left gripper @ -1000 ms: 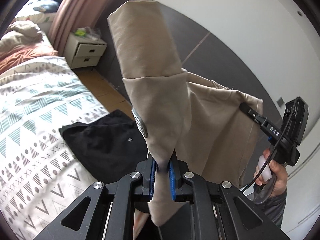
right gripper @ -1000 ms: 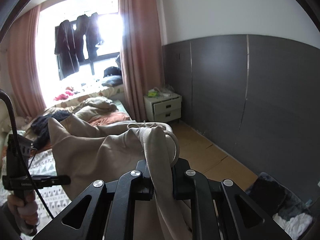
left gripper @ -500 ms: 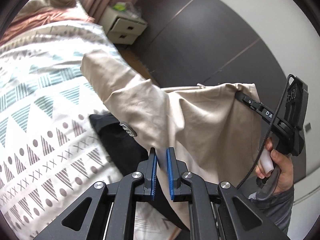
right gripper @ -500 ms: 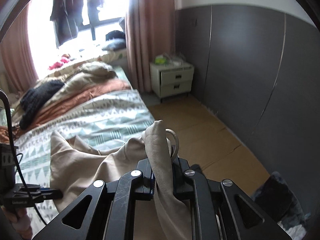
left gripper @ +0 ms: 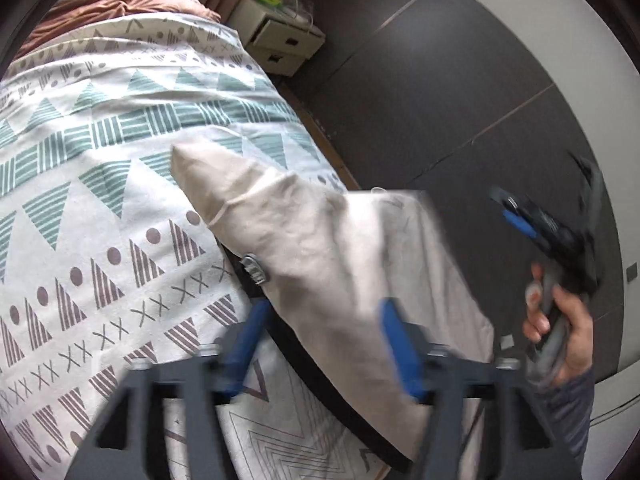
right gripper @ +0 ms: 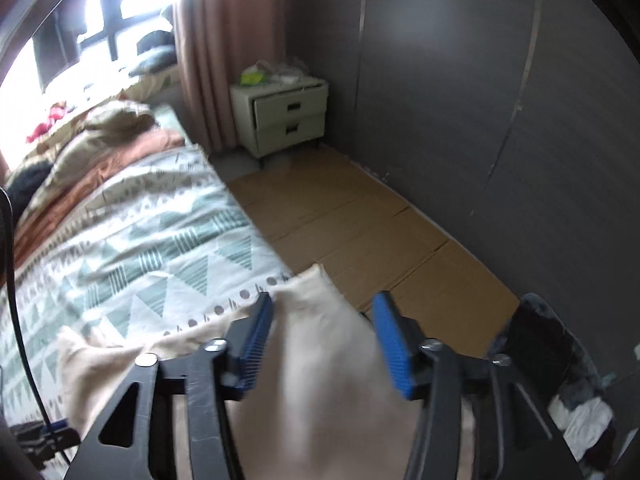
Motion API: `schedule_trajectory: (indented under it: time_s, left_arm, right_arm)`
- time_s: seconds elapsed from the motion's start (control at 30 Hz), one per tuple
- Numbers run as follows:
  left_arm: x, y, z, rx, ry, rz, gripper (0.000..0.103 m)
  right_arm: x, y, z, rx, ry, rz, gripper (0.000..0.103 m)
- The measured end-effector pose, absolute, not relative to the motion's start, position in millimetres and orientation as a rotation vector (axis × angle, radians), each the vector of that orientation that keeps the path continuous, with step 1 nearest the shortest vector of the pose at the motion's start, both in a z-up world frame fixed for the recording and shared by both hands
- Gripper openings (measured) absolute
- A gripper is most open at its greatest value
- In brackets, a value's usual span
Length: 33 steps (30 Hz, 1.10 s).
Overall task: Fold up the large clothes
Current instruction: 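Carry the jacket bundle onto the dark garment stack and lower it with both tools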
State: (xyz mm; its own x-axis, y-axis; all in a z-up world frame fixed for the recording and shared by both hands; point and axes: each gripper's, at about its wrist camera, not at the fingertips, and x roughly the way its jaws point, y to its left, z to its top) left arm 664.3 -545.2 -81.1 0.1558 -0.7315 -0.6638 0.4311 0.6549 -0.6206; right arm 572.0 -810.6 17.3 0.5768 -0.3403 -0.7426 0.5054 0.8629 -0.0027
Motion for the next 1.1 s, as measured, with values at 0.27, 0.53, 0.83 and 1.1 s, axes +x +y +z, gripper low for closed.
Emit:
schedule_trajectory:
  time_s: [0.27,0.53,0.83,1.1]
  left_arm:
    - [659,-545,-90,-0.327,1.202,-0.855,0.073]
    - [653,-562,-106,-0.335,1.257,-0.898,0.073]
    - [658,-587,-104,-0.285,1.257,-0.924,0.048]
    - [667,-606,-99,-0.244,1.227,-0.903,0.048]
  right_arm:
    - [422,-839,17,0.398,0.77,-0.572,0.074]
    - [326,-878,-60,0.731,0.807,-0.61,0.075]
    - [325,-886,-99,0.846,0.743,-0.546,0.007]
    - [362,-891,-86,0.777,0.734,-0.612,0.004]
